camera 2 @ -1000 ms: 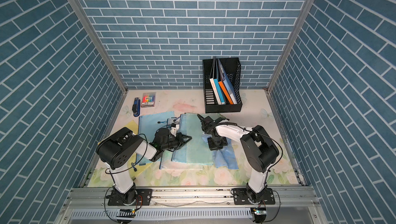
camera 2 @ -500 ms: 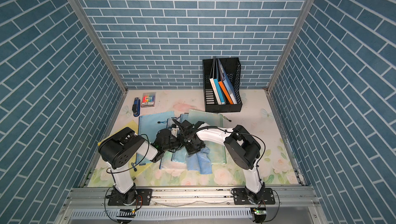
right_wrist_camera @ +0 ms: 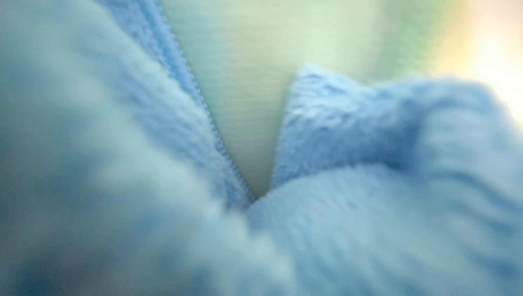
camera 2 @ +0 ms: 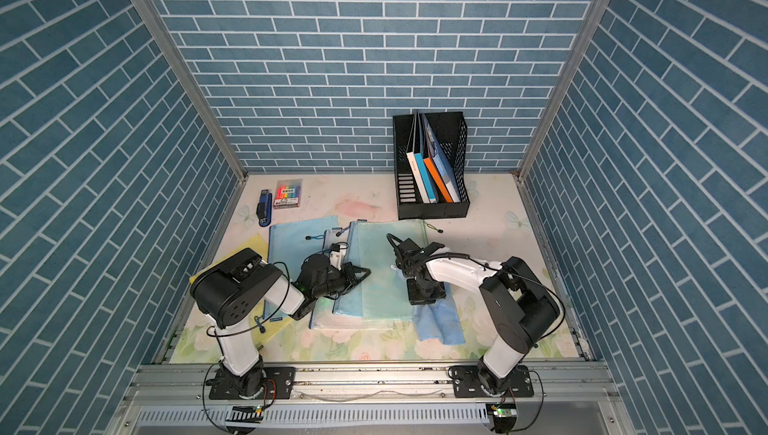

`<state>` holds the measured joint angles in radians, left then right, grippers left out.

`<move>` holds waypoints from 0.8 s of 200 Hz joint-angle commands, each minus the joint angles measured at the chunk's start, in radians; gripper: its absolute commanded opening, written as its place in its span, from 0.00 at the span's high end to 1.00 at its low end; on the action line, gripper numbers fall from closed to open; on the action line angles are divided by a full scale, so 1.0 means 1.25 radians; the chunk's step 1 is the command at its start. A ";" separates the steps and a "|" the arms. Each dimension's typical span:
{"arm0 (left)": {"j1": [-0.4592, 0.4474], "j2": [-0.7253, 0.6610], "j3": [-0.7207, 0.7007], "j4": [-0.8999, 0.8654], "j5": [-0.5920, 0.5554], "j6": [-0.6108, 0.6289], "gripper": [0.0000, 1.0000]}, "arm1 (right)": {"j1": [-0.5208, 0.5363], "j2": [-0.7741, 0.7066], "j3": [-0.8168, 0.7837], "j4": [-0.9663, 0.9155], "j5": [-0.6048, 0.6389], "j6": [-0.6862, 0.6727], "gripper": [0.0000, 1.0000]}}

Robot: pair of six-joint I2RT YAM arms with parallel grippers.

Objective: Wipe the document bag
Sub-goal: Wipe the dirt from the document bag.

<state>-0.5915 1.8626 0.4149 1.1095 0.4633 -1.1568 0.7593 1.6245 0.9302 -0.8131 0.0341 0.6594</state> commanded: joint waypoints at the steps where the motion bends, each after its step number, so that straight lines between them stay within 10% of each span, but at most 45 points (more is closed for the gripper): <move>1: 0.001 -0.004 -0.011 0.028 -0.023 0.006 1.00 | 0.009 -0.009 -0.003 -0.048 0.047 0.057 1.00; 83: -0.012 0.005 -0.018 0.047 -0.052 -0.007 1.00 | 0.241 0.321 0.424 -0.013 -0.082 -0.064 1.00; 160: -0.012 0.006 -0.029 0.057 -0.058 -0.011 1.00 | 0.262 0.256 0.225 0.183 -0.182 0.028 1.00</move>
<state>-0.6018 1.8629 0.3843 1.1454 0.3969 -1.1755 1.0706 1.9461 1.3075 -0.6353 -0.1101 0.6315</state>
